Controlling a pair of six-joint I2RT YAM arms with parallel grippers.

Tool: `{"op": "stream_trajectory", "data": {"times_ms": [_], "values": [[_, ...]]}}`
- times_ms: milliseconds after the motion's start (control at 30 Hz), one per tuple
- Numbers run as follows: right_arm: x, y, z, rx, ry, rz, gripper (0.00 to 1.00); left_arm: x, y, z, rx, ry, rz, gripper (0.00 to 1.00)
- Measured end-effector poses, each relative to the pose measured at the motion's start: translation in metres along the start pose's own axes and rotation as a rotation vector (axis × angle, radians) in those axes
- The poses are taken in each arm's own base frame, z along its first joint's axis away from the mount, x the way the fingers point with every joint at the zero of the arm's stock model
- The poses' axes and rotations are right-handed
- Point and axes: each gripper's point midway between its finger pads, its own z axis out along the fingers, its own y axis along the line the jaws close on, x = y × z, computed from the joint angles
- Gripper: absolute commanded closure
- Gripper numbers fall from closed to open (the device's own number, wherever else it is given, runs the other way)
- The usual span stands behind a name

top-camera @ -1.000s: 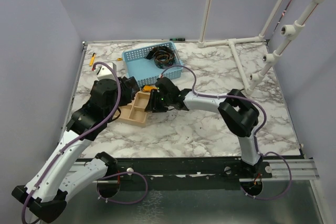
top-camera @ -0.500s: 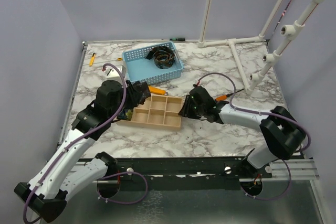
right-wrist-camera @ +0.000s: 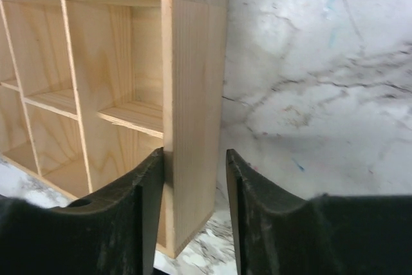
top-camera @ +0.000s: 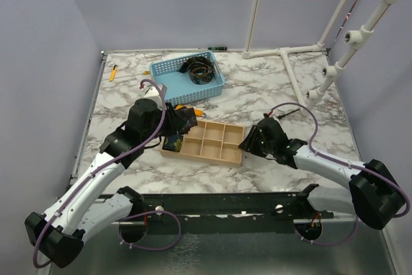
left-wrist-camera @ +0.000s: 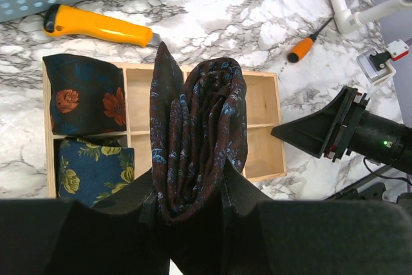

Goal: Roll the ties
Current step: Move the storage box to the center of the board, then place the tie in the storage box.

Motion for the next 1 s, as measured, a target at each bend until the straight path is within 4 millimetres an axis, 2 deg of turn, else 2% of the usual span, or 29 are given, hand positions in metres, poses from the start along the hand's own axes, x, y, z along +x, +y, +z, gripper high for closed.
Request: {"op": "stream_trajectory", "data": {"times_ms": [133, 233, 367, 567, 700, 867, 1000], "values": [[0.007, -0.013, -0.011, 0.03, 0.005, -0.014, 0.41, 0.005, -0.005, 0.005, 0.032, 0.027, 0.004, 1.0], [0.006, -0.02, -0.021, 0.047, -0.003, -0.038, 0.39, 0.012, -0.008, 0.011, 0.05, 0.064, 0.013, 1.0], [-0.003, -0.016, -0.033, 0.02, -0.047, -0.073, 0.39, 0.028, -0.011, 0.027, 0.076, 0.148, 0.011, 1.0], [-0.001, -0.017, -0.029, 0.024, -0.035, -0.096, 0.39, 0.038, -0.022, 0.039, 0.137, 0.212, -0.01, 1.0], [0.008, -0.023, -0.018, 0.05, 0.008, -0.103, 0.47, 0.03, -0.031, 0.039, 0.172, 0.196, -0.008, 1.0], [0.005, -0.021, -0.004, 0.083, 0.037, -0.103, 0.6, 0.02, -0.037, 0.038, 0.191, 0.17, -0.002, 1.0], [-0.001, -0.03, 0.001, 0.114, 0.032, -0.085, 0.63, 0.018, -0.037, 0.035, 0.193, 0.159, 0.01, 1.0]]}}
